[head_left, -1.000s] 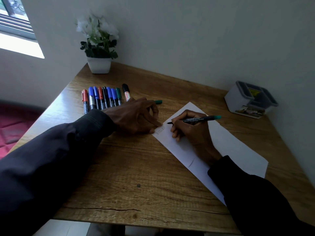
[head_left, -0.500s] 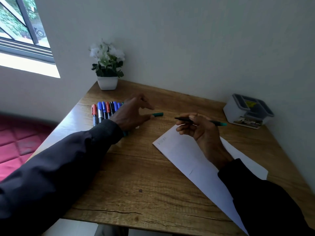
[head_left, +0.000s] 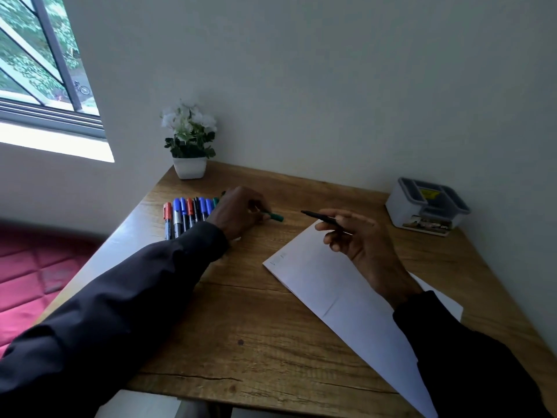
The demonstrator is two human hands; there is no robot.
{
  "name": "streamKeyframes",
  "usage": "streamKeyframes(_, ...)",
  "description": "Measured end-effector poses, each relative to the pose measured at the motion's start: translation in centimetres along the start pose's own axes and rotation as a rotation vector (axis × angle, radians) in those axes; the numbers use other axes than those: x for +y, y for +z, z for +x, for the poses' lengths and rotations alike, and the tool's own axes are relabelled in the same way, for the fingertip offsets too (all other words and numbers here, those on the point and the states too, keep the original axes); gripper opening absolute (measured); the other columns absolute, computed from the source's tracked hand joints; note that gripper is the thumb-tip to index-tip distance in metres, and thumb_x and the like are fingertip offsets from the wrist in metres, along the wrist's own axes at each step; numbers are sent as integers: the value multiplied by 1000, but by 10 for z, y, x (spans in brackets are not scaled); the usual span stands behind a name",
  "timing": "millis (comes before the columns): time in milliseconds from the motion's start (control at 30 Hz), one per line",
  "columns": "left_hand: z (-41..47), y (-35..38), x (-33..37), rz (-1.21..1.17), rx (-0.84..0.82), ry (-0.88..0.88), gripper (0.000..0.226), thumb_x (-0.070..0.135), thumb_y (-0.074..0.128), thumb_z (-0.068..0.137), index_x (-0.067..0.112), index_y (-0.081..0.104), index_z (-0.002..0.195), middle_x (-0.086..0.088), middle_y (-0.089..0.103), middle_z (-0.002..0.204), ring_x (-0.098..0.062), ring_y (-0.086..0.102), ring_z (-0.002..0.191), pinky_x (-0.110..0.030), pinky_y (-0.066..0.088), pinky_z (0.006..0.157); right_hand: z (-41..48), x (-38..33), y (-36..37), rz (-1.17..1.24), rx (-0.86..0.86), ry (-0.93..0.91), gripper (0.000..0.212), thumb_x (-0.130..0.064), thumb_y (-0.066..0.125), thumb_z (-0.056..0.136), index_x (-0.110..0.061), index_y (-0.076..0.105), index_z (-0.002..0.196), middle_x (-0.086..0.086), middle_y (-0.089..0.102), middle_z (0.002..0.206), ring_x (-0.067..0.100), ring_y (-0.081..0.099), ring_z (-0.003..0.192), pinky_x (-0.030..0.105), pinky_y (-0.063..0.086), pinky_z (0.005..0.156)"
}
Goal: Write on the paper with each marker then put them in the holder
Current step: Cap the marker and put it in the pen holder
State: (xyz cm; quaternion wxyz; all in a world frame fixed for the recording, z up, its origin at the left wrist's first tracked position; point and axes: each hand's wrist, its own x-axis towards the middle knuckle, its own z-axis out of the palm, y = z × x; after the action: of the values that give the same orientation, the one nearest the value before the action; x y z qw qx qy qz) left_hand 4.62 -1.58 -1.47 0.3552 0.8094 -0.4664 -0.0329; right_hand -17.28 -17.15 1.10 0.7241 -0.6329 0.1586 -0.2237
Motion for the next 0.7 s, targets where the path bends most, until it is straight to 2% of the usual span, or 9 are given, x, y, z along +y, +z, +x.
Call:
streamKeyframes(133,-14,-10,15,-156,115,6,10,20,75,81,17,73,91,9,70,82,3,65,75,-15,50,67,-7,0,-5,-93,66,-126,20,-5,64,94,5,69,112,25,74,95,31,71,75,29,59,63)
streamKeyframes(267,-28,-21,26,-292,152,49,13,15,75,81,13,74,94,5,73,86,-2,69,79,-21,57,73,-15,-7,-5,-30,58,-116,18,-4,62,96,7,70,108,26,74,93,31,72,77,30,60,66)
streamKeyframes(400,-35,-27,33,-323,137,100,15,13,72,83,24,72,95,8,73,90,-4,69,84,-23,57,74,-22,-13,-4,-125,68,-177,13,-2,64,94,3,71,104,23,75,88,32,72,72,31,60,63)
streamKeyframes(533,-40,-31,41,-299,120,111,24,11,69,85,35,67,90,13,71,91,-1,68,86,-22,56,76,-25,-15,-3,-254,67,-233,13,-3,65,95,2,71,105,16,77,86,33,73,71,32,61,63)
streamKeyframes(700,-43,-31,50,-300,112,144,23,10,69,84,32,68,90,17,69,89,1,68,85,-14,54,72,-25,-16,0,-299,59,-252,12,-4,66,95,2,72,103,14,77,85,30,73,69,30,60,61)
